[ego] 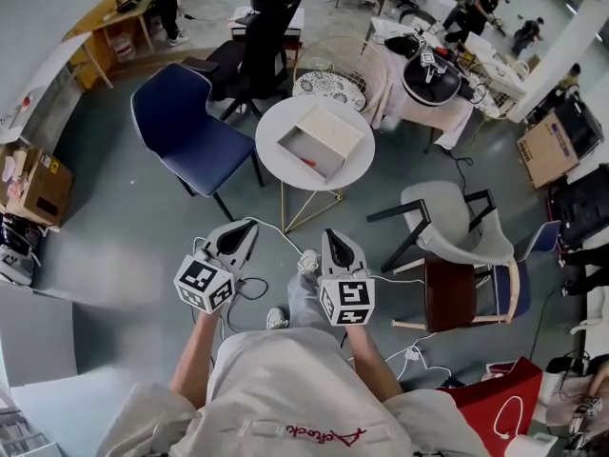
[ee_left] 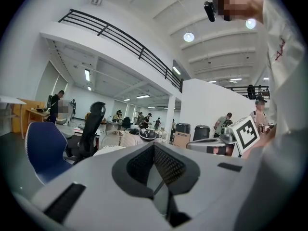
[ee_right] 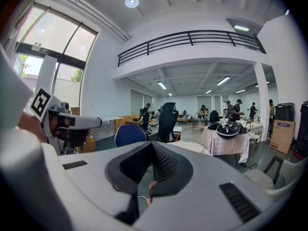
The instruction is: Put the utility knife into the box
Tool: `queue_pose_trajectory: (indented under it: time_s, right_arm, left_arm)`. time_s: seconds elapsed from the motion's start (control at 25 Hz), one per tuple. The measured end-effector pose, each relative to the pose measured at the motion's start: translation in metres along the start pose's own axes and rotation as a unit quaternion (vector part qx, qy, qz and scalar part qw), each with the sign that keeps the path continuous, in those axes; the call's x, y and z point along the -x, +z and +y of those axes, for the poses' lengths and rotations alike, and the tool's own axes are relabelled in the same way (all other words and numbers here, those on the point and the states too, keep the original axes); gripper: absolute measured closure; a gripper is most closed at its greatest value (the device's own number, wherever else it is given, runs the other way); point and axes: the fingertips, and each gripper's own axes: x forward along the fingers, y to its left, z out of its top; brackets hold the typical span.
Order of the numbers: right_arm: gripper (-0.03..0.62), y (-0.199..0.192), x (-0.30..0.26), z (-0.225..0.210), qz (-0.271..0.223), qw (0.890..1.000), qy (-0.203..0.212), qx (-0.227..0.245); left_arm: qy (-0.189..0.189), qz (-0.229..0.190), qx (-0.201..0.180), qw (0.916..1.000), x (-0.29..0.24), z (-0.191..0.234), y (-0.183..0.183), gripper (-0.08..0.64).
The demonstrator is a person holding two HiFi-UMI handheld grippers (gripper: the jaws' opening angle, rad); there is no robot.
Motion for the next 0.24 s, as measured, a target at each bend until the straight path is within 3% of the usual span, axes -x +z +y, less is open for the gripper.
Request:
queue_pose_trajectory:
  time_s: [0.24]
  right_arm:
    - [0.577,-0.0014,0.0028,-0.0004,-0.001,1.0,-0.003,0.002]
  left_arm:
    - [-0.002,-0.001,0.005,1.0,0.0026,-0.0045,-0.0033,0.549]
